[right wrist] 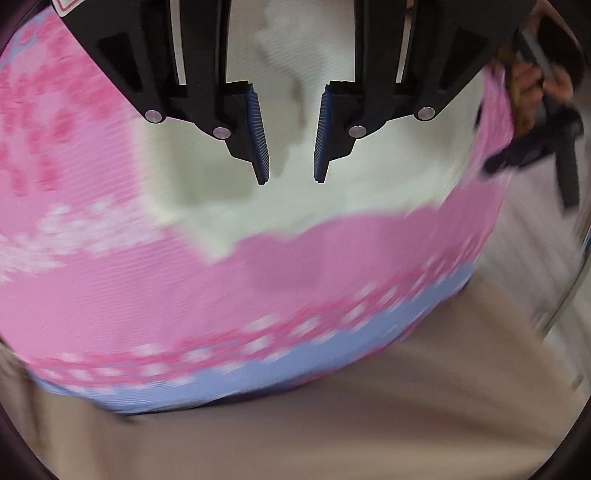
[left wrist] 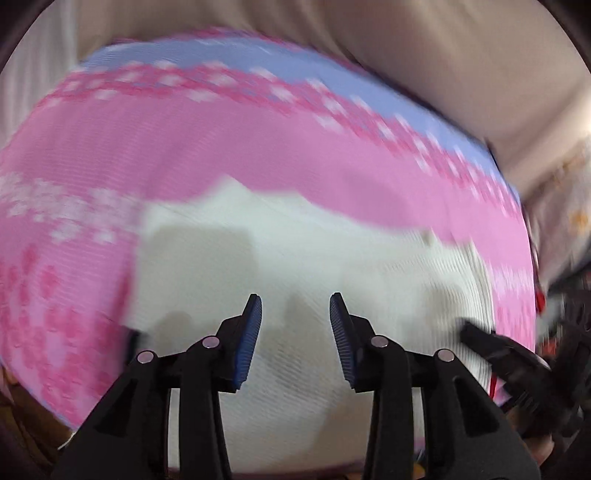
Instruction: Fold small clothes
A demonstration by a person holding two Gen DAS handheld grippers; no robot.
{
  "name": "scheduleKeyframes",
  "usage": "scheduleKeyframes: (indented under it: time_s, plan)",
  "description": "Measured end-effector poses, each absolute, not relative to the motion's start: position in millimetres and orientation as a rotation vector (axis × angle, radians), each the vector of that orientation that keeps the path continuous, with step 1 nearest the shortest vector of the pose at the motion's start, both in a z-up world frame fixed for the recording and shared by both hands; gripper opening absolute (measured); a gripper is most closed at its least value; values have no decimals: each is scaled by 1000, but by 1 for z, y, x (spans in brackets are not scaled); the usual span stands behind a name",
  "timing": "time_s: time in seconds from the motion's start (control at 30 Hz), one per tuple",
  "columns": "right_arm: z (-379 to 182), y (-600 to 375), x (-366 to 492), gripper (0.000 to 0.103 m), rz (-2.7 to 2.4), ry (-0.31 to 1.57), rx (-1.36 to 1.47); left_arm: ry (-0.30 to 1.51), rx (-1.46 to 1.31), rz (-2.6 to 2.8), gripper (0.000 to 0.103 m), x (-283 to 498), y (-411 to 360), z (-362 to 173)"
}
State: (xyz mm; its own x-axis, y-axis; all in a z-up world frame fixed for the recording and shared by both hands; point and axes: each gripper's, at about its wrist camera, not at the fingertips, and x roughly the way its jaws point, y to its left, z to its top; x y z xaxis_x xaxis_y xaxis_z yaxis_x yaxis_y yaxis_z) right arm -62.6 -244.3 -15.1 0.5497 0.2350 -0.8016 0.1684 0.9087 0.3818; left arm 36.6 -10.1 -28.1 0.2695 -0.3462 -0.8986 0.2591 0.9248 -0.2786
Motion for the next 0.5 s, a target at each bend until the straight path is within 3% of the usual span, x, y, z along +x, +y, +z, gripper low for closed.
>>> scheduleKeyframes:
  time_s: [0.1,0.17,0.2,0.27,0.3,0.37,0.5]
  plan:
    - [-46,-149,-49,13,309,1125,333,1285,27,-384,38,30,-28,-56]
    - [-67,-116,-47,10,342,1204,181,1278,66,-279,37,34,-6,-67]
    - [-74,-119,-50,10,314,1215,153,1278,24,-244,32,39,18,-71]
    - [-82,-165,-64,4,216,1217,264,1280,-34,-191,27,42,60,-72]
    - [-85,-201,-78,0,134,1207,357,1283,-53,-182,17,43,74,-72]
    - [-86,-266,-116,0,-49,1175,478,1291,-112,-197,7,44,94,-75]
    - [-88,-340,-166,0,-189,1135,619,1298,-133,-182,10,49,83,-66]
